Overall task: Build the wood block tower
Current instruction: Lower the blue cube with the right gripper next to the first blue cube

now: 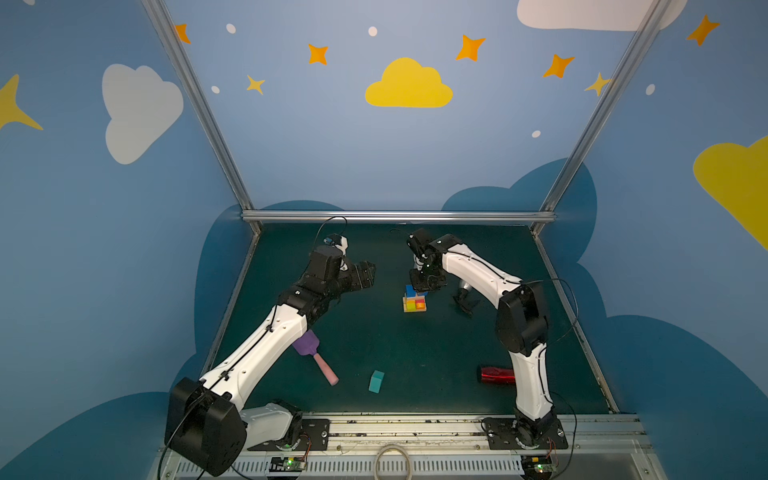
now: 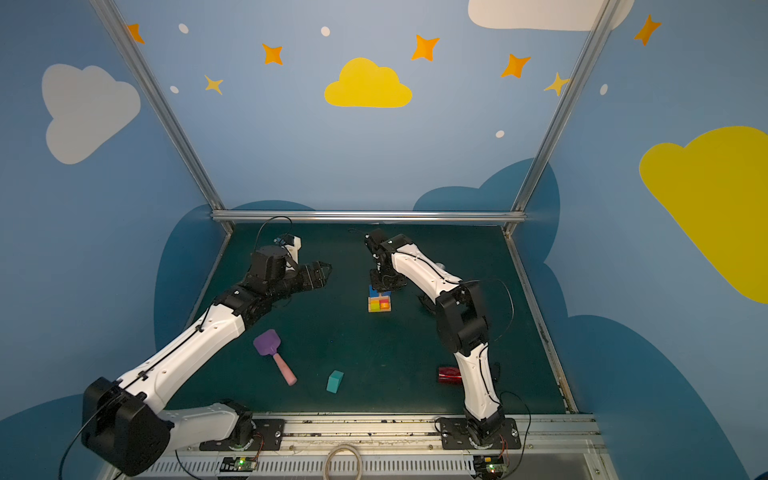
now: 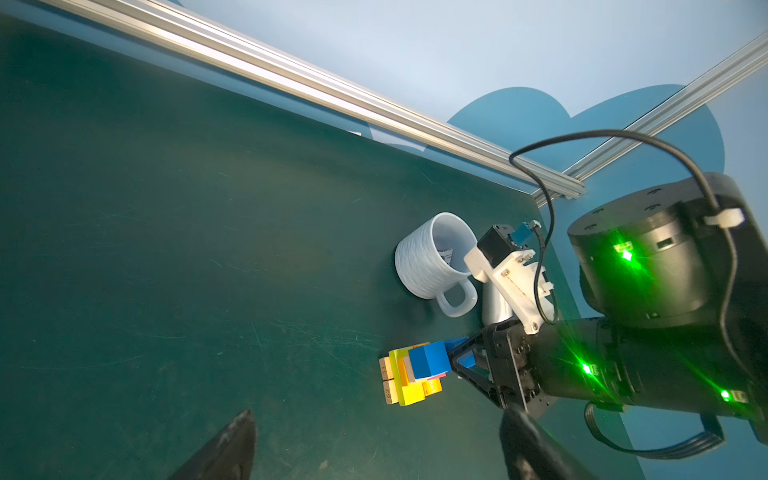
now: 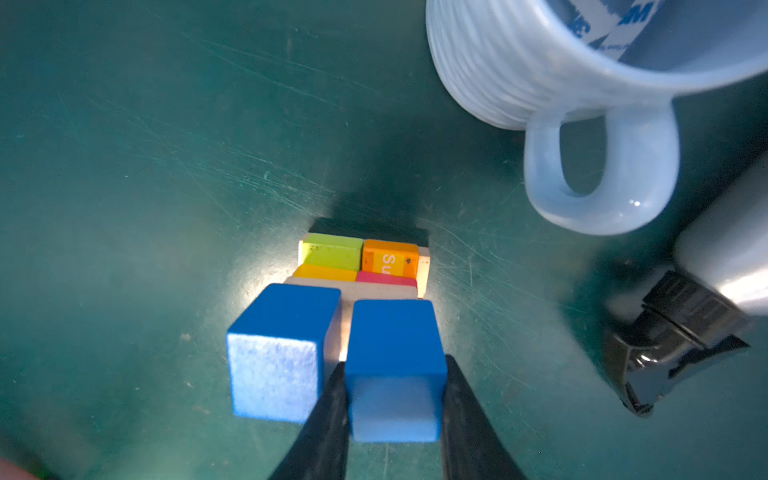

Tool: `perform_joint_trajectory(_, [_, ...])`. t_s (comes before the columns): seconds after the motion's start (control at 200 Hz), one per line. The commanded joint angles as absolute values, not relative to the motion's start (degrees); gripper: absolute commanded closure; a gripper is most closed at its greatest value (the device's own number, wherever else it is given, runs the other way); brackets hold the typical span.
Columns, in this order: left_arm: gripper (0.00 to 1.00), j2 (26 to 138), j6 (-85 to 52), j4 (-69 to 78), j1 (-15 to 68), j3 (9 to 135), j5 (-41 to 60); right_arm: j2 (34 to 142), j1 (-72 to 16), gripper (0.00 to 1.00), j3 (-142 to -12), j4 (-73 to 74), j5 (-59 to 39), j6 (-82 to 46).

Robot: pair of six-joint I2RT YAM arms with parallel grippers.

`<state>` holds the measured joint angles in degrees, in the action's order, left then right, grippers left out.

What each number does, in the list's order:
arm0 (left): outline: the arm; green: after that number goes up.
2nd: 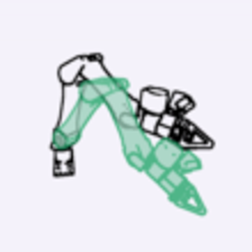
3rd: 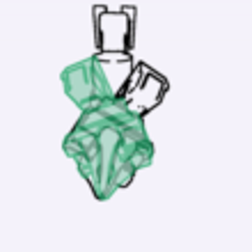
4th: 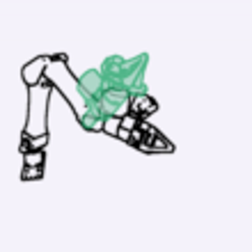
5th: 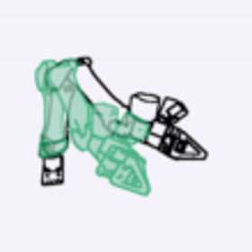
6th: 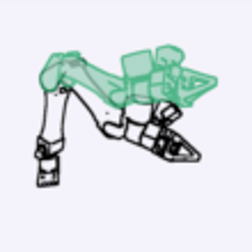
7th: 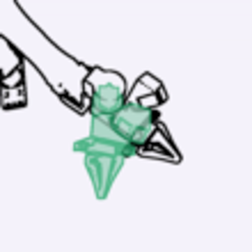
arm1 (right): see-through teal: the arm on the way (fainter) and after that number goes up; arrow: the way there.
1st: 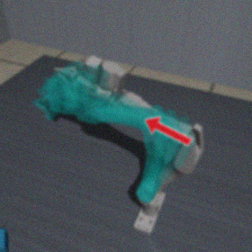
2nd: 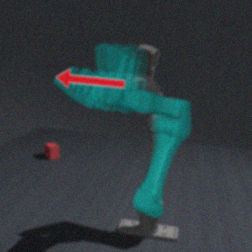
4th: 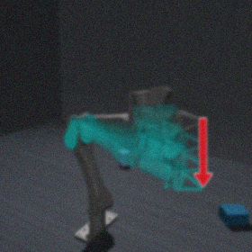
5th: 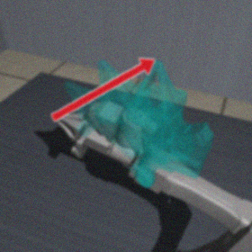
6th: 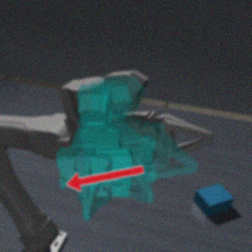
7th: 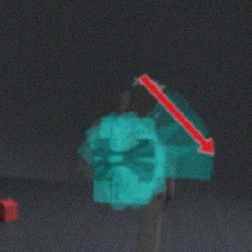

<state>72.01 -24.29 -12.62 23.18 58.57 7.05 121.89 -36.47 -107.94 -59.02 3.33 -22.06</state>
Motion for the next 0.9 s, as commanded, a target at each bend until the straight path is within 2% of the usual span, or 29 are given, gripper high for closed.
perform_joint_trajectory(0.0, [0.09,72.2,-24.5,-12.0,22.9,58.5,7.2,122.8,-36.2,0.66,-109.6,-60.3,2.7,-22.2])
perform_joint_trajectory(0.896, [0.09,72.0,-24.7,-12.1,22.8,58.4,7.6,121.7,-36.3,0.62,-109.7,-60.8,3.2,-22.5])
